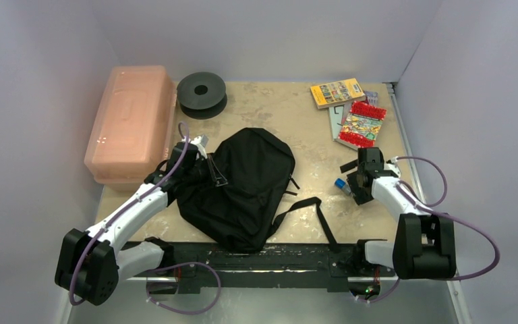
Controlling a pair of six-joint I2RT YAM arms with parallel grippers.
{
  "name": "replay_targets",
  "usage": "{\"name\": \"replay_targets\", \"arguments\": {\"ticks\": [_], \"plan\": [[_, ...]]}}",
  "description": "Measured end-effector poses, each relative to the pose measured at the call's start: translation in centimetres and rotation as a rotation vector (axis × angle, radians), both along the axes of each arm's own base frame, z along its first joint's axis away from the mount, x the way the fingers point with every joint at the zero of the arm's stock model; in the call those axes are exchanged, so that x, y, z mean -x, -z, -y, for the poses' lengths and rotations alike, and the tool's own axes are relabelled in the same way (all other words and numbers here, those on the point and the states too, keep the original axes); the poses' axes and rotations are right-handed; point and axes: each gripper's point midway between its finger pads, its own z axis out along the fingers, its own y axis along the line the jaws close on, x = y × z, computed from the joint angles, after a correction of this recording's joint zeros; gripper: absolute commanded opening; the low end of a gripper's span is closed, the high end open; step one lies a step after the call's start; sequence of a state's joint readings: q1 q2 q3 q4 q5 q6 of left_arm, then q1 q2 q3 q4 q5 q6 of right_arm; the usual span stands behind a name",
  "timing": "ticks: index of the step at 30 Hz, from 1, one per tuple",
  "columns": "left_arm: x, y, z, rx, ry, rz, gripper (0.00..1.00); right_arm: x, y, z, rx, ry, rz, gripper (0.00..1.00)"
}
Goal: Pack the student bag
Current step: Pick up the stationery from the center of the board.
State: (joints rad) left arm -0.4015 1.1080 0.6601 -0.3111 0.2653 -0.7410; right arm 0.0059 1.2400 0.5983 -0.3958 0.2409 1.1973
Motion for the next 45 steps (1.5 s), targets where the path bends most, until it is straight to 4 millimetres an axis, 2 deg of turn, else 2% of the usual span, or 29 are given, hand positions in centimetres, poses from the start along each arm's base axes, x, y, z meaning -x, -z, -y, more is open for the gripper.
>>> {"name": "replay_targets", "arguments": {"ticks": [6, 14, 20, 23, 27, 29, 38, 43, 45], "plan": [[0.0, 0.0, 0.0, 0.001, 0.0, 0.0, 0.0, -0.3, 0.6, -0.5, 0.007, -0.086, -0.039, 0.99], [0.0, -0.1, 0.0, 0.003, 0.0, 0.001, 0.0, -0.9, 0.2, -2.7, -0.115, -0.11, 0.038, 0.99], [0.2, -0.4, -0.1, 0.005, -0.001, 0.009, 0.0, -1.8, 0.1, -3.4, -0.162, -0.106, 0.067, 0.98], [0.2, -0.5, -0.1, 0.006, -0.001, 0.012, 0.0, -3.1, 0.0, -3.6, -0.168, -0.118, 0.093, 0.96], [0.2, -0.5, -0.1, 0.006, -0.001, 0.012, 0.0, -5.8, -0.3, -3.5, -0.137, -0.161, 0.134, 0.99], [0.3, -0.6, -0.1, 0.007, -0.001, 0.015, 0.0, -6.4, -0.5, -3.2, -0.107, -0.177, 0.149, 0.99], [0.4, -0.8, -0.2, 0.008, -0.001, 0.019, 0.0, -6.5, -0.6, -1.0, 0.054, -0.224, 0.077, 0.99], [0.4, -0.7, -0.1, 0.009, 0.0, 0.015, 0.0, -4.4, 0.0, -1.8, -0.01, -0.21, 0.064, 0.99], [0.3, -0.6, 0.0, 0.01, 0.003, 0.012, 0.0, -4.4, -0.2, -2.5, -0.069, -0.177, 0.103, 0.99]]}}
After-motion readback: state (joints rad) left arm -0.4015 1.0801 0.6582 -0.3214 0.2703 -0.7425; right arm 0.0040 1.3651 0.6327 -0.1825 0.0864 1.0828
